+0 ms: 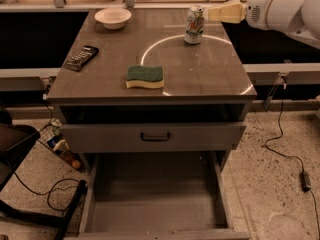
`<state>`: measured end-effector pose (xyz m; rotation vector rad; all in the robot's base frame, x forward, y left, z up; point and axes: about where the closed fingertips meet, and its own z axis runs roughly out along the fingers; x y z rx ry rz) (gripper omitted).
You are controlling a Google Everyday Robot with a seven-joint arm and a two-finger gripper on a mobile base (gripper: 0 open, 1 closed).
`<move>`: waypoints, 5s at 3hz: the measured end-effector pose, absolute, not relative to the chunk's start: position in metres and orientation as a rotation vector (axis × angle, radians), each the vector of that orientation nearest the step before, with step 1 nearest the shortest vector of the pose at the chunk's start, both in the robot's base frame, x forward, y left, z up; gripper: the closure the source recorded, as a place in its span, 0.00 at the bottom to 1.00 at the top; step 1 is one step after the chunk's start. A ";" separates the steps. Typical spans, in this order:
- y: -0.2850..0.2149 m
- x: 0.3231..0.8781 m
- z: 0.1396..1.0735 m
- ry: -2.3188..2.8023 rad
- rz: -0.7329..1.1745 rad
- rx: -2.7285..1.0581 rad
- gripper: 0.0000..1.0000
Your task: Move 7up can near rxbar chocolate
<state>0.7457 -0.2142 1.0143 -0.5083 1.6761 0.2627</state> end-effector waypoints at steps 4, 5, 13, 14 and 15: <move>-0.167 0.898 0.917 1.598 0.428 -0.517 0.02; -0.161 0.906 0.905 1.602 0.480 -0.494 0.02; -0.096 0.872 0.985 1.504 0.435 -0.670 1.00; -0.059 0.837 1.000 1.466 0.450 -0.756 1.00; -0.022 0.797 1.005 1.424 0.481 -0.850 1.00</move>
Offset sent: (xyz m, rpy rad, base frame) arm 0.1513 0.0530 -0.0786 0.0581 -0.0960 0.1381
